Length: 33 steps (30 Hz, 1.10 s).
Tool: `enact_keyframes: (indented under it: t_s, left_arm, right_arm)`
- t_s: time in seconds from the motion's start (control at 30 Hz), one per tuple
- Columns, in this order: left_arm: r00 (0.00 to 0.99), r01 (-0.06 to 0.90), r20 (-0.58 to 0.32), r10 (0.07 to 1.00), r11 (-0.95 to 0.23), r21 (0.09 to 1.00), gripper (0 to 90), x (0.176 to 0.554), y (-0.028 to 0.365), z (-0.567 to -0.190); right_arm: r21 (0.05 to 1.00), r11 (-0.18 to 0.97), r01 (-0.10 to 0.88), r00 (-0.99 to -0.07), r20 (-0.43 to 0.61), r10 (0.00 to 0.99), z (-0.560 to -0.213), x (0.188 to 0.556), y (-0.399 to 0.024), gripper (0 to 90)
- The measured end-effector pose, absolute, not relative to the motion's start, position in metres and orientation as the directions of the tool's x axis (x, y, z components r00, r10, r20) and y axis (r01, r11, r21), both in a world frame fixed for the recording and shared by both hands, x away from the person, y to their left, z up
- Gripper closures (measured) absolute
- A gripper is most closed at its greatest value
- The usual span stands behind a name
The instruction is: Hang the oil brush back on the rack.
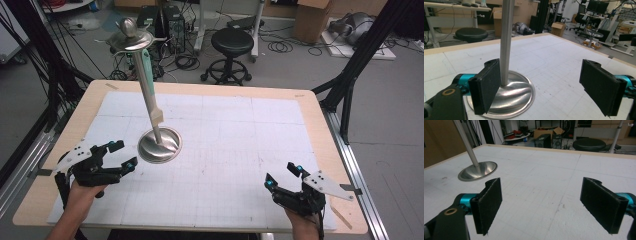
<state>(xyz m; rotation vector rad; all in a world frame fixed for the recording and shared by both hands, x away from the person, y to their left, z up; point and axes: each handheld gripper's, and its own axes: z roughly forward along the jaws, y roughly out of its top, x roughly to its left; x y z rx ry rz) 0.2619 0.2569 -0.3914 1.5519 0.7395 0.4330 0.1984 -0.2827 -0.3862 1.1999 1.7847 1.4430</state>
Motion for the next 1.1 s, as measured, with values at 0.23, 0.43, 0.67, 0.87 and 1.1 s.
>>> enact_keyframes:
  t_s: [0.23, 0.43, 0.67, 0.87, 1.1]
  left_arm:
    - [0.721, 0.202, -0.154, 0.675, 0.009, 0.979, 18.0, 0.2620, 0.2561, -0.3914]
    - [0.720, 0.205, -0.154, 0.676, 0.004, 0.979, 18.1, 0.2628, 0.2557, -0.3925]
    - [0.721, 0.207, -0.149, 0.676, -0.005, 0.978, 18.1, 0.2618, 0.2555, -0.3926]
    - [0.721, 0.205, -0.151, 0.676, 0.000, 0.979, 18.1, 0.2622, 0.2550, -0.3934]
    - [0.720, 0.206, -0.148, 0.678, -0.005, 0.979, 18.0, 0.2629, 0.2554, -0.3936]
  right_arm:
    - [0.956, 0.012, 0.293, -0.445, 0.126, 0.887, -0.3853, 0.1959, -0.2864, 16.5]
    - [0.955, 0.019, 0.297, -0.447, 0.121, 0.886, -0.3860, 0.1966, -0.2850, 16.5]
    - [0.955, 0.027, 0.296, -0.450, 0.115, 0.885, -0.3845, 0.1967, -0.2827, 16.5]
    - [0.955, 0.029, 0.296, -0.452, 0.113, 0.885, -0.3851, 0.1967, -0.2818, 16.5]
    - [0.955, 0.027, 0.295, -0.449, 0.113, 0.886, -0.3851, 0.1965, -0.2825, 16.5]
